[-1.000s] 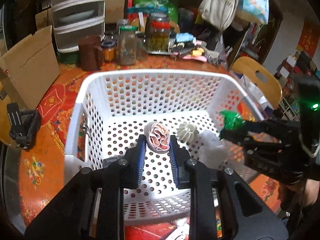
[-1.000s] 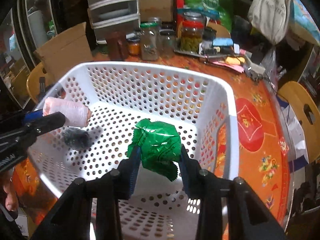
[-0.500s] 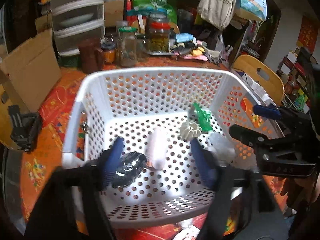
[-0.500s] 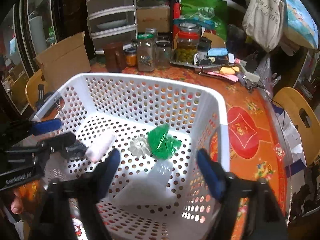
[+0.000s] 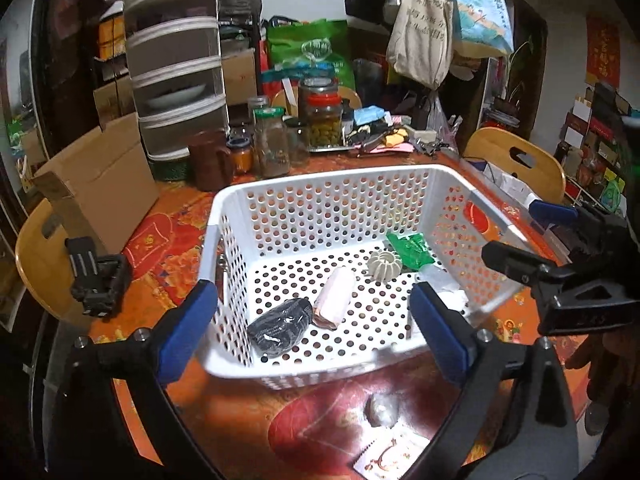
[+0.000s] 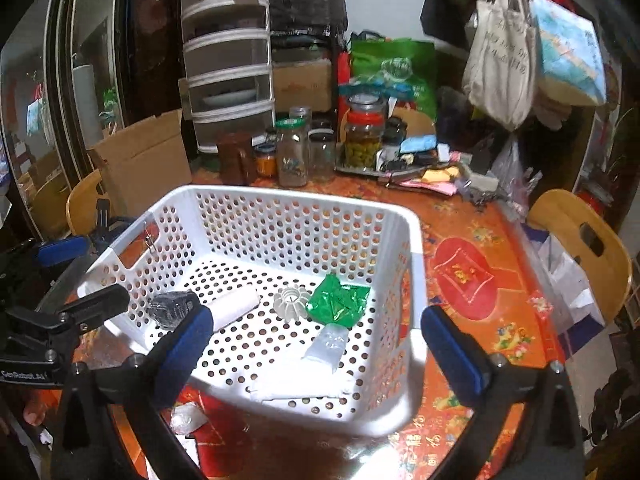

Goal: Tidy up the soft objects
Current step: 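Withdraw both grippers from the basket toward the remaining items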

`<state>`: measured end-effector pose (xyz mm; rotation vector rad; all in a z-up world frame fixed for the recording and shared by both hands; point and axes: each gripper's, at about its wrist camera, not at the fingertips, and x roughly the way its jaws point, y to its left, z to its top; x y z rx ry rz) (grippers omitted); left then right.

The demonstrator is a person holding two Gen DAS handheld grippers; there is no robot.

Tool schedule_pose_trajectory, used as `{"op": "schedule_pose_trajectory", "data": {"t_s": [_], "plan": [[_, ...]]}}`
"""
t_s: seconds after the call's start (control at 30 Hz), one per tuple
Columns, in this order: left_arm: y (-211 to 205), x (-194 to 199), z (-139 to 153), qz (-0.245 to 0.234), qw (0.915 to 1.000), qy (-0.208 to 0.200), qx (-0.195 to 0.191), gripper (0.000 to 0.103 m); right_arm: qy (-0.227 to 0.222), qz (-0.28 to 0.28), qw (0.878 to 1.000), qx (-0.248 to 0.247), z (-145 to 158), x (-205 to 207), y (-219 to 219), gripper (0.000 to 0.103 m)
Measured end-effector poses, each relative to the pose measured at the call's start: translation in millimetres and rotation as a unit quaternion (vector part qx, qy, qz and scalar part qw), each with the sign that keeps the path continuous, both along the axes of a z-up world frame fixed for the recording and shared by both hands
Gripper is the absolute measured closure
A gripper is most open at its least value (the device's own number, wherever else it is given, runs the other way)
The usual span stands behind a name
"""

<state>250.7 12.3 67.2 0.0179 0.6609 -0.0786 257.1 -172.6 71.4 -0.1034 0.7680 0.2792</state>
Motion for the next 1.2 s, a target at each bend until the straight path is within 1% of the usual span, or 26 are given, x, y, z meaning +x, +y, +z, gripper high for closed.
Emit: {"op": "schedule_pose_trajectory", "data": {"t_s": [0.2,0.43,0.7,1.0,1.2], "plan": [[-2,-36,15,-0.006,0.9996,-0.025,0.009,0.002,-0.039,-0.01,0.999,0.0,17,-25,-3,0.0],[-2,-69,24,-0.009,0.9988,-0.046,0.014,0.001,-0.063,-0.013,0.998,0.007,30,-51,-8,0.0],[5,-101,24,-0.004,0.9986,-0.053,-0.003,0.0,-0.085,-0.014,0.996,0.0,36,-81,-9,0.0],[15,-121,6,0.009,0.9985,-0.053,-0.011,0.0,-0.08,-0.008,0.997,0.002,27,-100,-7,0.0],[20,-126,-25,0.02,0.9989,-0.034,-0.025,0.0,-0.062,-0.003,0.998,0.017,7,-112,-10,0.0]]}}
